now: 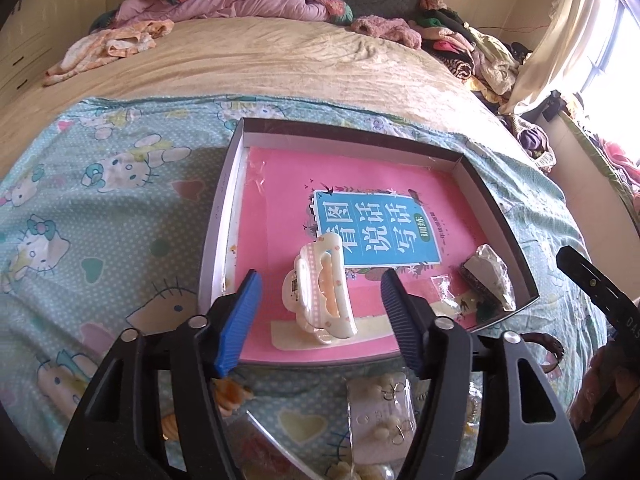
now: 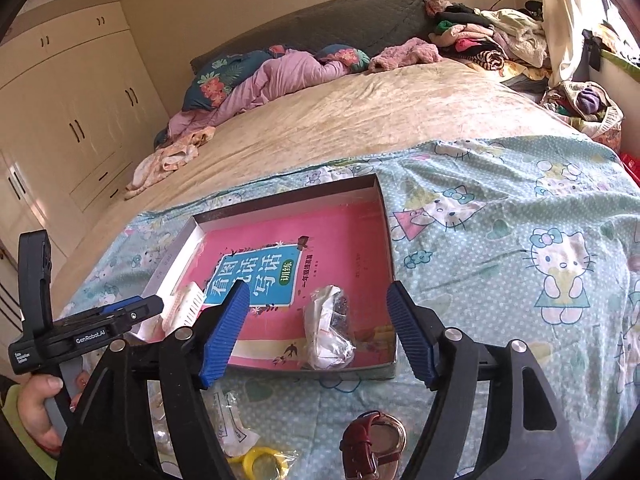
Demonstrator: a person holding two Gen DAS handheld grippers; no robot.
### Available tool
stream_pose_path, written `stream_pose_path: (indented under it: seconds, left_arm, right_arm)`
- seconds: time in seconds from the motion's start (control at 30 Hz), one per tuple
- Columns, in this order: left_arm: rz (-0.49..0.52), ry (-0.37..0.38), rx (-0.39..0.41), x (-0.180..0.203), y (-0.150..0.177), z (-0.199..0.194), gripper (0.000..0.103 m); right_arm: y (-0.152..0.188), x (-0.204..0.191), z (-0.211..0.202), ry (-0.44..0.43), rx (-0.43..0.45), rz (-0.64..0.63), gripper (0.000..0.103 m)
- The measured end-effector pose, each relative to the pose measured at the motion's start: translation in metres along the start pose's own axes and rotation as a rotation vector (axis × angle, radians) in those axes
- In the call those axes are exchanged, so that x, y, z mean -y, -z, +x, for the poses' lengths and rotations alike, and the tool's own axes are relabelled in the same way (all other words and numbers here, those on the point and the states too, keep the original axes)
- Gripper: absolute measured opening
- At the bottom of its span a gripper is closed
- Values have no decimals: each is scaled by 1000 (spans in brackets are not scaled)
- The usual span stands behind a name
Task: Organize jewelry
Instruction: 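Withdraw both open tools from the box toward the jewelry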
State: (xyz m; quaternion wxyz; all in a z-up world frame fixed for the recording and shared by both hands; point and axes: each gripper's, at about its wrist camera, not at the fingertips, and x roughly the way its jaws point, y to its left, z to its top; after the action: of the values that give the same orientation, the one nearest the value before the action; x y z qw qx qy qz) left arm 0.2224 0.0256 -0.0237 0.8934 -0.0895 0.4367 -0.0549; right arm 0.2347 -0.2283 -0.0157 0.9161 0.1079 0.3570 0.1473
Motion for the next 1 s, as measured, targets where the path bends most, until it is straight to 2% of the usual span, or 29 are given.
stream_pose_path:
  seconds: [0.07,0.2,0.3,0.4,1.0]
  left_arm:
    - [-7,2,13,-1,1,-7,64]
    - [-19,1,33,-3,1,-21,81]
    - [-26,4,45,-4,3,-31,82]
    - [-34,4,60,-5,6,-41,89]
    - [-41,2,122,-7,27,-89,90]
  right_arm:
    - [0,-1,-6,-3,9,-4,73]
    - [0,-5,-18,-10,29,-14,78]
    - [0,-8,-26,-20,37,-21,78]
    - [1,-12,-32,-33,42,-31,78]
    - [11,-41,-69,-102,63,-104,78]
